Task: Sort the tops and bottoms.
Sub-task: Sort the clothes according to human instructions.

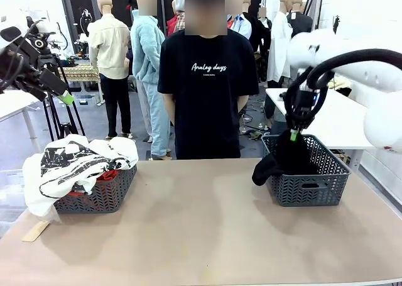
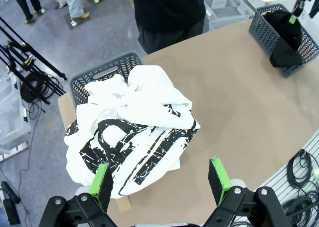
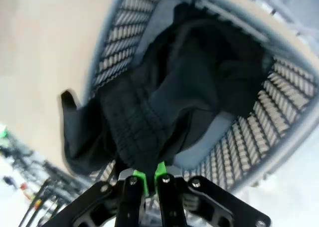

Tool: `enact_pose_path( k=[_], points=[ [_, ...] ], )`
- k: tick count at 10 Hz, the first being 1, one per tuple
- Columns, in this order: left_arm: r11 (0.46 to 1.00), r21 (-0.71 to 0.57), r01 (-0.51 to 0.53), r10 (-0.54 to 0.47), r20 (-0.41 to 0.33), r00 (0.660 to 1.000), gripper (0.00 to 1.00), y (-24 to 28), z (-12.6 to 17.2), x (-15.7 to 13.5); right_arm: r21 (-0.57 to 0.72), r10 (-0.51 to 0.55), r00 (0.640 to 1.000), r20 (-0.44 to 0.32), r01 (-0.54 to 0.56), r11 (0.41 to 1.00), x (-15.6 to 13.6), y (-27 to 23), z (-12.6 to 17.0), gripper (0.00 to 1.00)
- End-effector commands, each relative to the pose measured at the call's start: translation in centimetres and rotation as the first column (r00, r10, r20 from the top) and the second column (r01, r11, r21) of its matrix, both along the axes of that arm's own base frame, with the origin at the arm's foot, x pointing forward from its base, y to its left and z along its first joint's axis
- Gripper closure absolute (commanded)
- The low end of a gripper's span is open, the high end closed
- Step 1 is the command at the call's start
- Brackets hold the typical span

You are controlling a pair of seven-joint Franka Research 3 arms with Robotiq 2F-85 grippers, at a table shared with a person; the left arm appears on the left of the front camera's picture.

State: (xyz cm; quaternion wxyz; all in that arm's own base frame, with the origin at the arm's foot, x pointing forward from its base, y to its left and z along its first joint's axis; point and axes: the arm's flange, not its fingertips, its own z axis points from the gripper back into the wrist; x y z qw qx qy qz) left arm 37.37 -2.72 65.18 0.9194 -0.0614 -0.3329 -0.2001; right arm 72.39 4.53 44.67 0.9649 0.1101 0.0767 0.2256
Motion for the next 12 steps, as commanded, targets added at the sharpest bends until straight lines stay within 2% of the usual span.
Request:
enact_pose_path(
  k=[1, 4, 5, 7, 9, 12],
  points=[
    [1.0, 0.004, -0.01, 0.01, 0.011, 1.0, 0.0, 0.0, 0.0, 0.0, 0.045, -0.072, 0.995, 0.069, 0.069, 0.997, -0.3, -0.5, -1.3, 1.0],
    [1.0, 0.004, -0.01, 0.01, 0.011, 1.0, 0.0, 0.0, 0.0, 0.0, -0.082, -0.109, 0.967, 0.23, 0.131, 0.988, -0.4, -0.7, -0.4, 1.0],
    [1.0, 0.004, -0.01, 0.01, 0.011, 1.0, 0.0, 0.0, 0.0, 0.0, -0.146, -0.157, 0.951, 0.267, 0.201, 0.969, -0.2, -1.7, -0.4, 1.0],
    [1.0, 0.004, -0.01, 0.01, 0.011, 1.0, 0.0, 0.0, 0.0, 0.0, -0.241, -0.172, 0.951, 0.259, 0.236, 0.942, -0.7, -2.8, -0.4, 1.0],
    [1.0, 0.004, -0.01, 0.01, 0.011, 1.0, 0.0, 0.0, 0.0, 0.0, -0.245, -0.135, 0.969, 0.205, 0.185, 0.952, -1.0, -2.2, -0.9, 1.0],
    [1.0, 0.004, -0.01, 0.01, 0.011, 1.0, 0.0, 0.0, 0.0, 0.0, -0.171, -0.109, 0.977, 0.183, 0.141, 0.975, -1.5, -1.8, -0.3, 0.5]
  ],
)
